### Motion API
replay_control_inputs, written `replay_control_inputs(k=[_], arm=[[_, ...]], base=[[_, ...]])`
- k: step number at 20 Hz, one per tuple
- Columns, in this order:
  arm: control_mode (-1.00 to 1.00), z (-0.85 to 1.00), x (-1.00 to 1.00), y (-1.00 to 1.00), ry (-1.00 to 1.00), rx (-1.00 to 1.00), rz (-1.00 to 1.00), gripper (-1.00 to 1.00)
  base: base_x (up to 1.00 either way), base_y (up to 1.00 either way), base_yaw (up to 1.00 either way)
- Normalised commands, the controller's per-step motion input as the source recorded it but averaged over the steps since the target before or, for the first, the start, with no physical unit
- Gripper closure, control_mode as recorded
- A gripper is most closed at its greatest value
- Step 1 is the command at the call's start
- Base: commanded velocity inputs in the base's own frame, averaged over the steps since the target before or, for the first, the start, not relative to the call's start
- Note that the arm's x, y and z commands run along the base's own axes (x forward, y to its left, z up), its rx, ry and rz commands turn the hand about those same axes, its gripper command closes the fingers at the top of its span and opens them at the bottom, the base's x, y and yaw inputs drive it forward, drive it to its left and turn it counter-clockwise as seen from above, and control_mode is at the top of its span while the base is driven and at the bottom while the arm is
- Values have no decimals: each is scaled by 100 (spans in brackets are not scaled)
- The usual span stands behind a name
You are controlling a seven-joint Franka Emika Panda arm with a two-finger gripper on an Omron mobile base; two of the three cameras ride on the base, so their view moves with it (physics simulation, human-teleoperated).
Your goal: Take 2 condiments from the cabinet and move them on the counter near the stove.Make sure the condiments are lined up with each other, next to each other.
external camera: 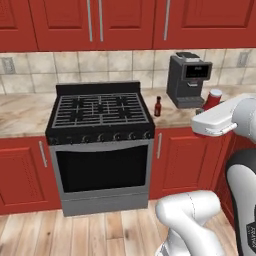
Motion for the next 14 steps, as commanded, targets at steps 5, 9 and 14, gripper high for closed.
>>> replay_control_inputs(k=[5, 9, 14], arm=[[100, 0, 0, 0, 0, 0, 0, 100], [100, 0, 0, 0, 0, 0, 0, 100], [100, 0, 0, 0, 0, 0, 0, 100]], base=[[38, 34, 0], [38, 30, 0], [40, 19, 0]])
